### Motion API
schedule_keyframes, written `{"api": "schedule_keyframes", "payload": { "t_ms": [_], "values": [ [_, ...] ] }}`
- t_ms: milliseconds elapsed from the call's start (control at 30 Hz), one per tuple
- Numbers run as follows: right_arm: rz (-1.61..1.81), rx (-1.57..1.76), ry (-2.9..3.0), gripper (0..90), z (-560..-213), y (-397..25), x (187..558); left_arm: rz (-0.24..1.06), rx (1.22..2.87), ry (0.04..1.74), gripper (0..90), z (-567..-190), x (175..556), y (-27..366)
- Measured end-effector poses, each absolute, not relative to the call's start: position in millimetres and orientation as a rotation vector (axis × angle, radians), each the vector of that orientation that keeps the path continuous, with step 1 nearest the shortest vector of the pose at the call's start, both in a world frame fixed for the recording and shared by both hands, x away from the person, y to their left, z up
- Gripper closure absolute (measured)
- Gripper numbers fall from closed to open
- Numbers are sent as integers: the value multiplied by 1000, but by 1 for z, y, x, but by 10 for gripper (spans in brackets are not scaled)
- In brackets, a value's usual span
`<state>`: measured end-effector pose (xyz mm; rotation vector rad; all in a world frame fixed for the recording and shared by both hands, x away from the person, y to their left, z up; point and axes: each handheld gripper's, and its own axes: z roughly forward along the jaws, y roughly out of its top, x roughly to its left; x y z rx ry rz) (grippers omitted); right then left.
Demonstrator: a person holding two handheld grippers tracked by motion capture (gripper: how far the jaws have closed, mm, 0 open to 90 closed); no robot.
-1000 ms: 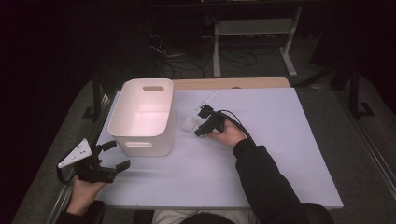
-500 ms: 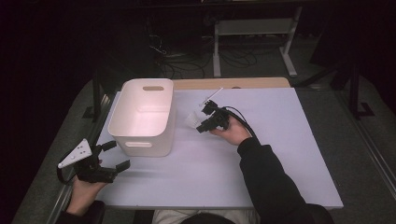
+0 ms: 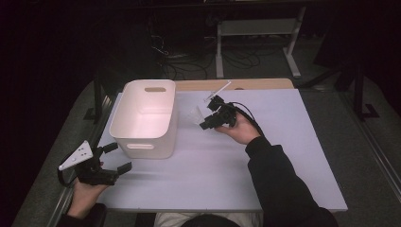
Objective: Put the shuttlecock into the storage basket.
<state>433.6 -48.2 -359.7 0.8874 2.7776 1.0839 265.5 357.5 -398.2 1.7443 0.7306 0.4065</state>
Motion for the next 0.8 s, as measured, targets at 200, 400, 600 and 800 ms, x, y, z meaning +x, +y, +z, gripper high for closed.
{"api": "schedule_keyframes", "payload": {
  "t_ms": [200, 400, 600, 800],
  "values": [
    [1113, 855, 2767, 642, -345, -49, 428, 409, 1744, 731, 3, -398, 265, 358],
    [1102, 824, 2760, 642, -333, -49, 423, 408, 1746, 733, 4, -398, 266, 358],
    [1132, 811, 2740, 642, -320, -52, 420, 407, 1749, 732, 3, -398, 266, 357],
    [1149, 796, 2737, 642, -308, -52, 417, 408, 1746, 733, 3, -398, 265, 358]
  ]
}}
